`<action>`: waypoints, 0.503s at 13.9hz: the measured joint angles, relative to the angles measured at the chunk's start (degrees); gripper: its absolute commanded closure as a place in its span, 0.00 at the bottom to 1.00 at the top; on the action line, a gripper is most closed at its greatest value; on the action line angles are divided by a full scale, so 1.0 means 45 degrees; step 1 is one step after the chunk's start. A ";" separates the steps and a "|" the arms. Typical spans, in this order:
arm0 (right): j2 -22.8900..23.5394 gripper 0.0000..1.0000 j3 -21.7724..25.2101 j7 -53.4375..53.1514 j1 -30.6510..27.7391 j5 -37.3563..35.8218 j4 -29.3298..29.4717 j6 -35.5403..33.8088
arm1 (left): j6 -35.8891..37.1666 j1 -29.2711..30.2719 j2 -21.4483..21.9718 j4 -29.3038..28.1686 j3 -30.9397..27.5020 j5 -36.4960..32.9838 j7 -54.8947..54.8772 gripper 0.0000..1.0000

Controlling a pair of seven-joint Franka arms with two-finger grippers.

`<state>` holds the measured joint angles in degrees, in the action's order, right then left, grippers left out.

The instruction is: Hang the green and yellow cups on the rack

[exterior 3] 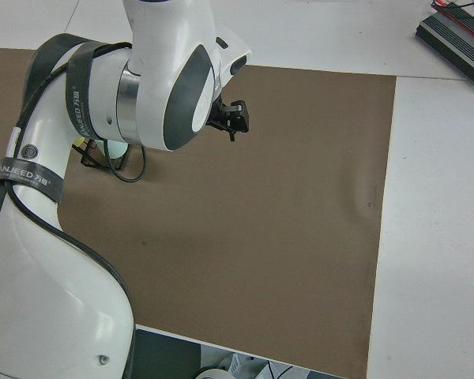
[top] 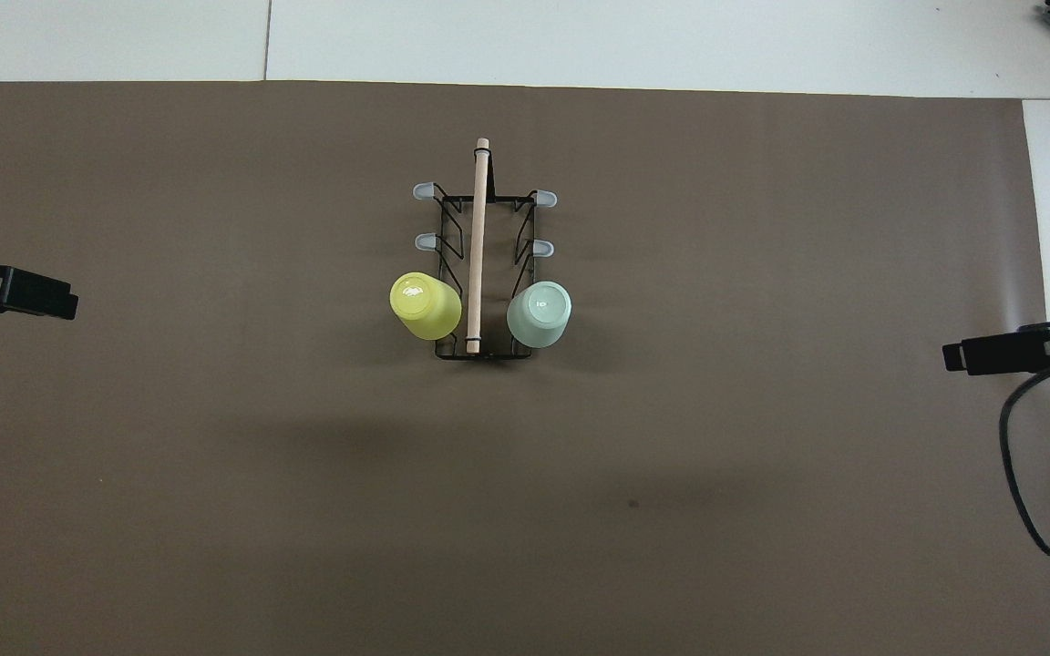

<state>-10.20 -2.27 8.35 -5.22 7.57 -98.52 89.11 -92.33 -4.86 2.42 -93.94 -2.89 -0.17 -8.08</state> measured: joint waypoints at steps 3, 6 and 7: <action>0.0185 0.00 0.0011 -0.0226 -0.0050 -0.0157 0.1357 -0.1152 | 0.0000 0.0000 0.0000 0.0000 0.0000 0.0000 0.0000 0.00; 0.0704 0.00 0.0253 -0.0241 -0.0058 -0.0313 0.2562 -0.1953 | 0.0000 0.0000 0.0000 0.0000 0.0000 0.0000 0.0000 0.00; 0.0819 0.00 0.0348 -0.0241 -0.0059 -0.0419 0.2680 -0.2037 | 0.0000 0.0000 0.0000 0.0000 0.0000 0.0000 0.0000 0.00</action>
<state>-6.51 -0.71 7.26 -5.49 5.68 -86.46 79.95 -92.33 -4.86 2.42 -93.94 -2.89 -0.17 -8.08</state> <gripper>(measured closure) 0.000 0.000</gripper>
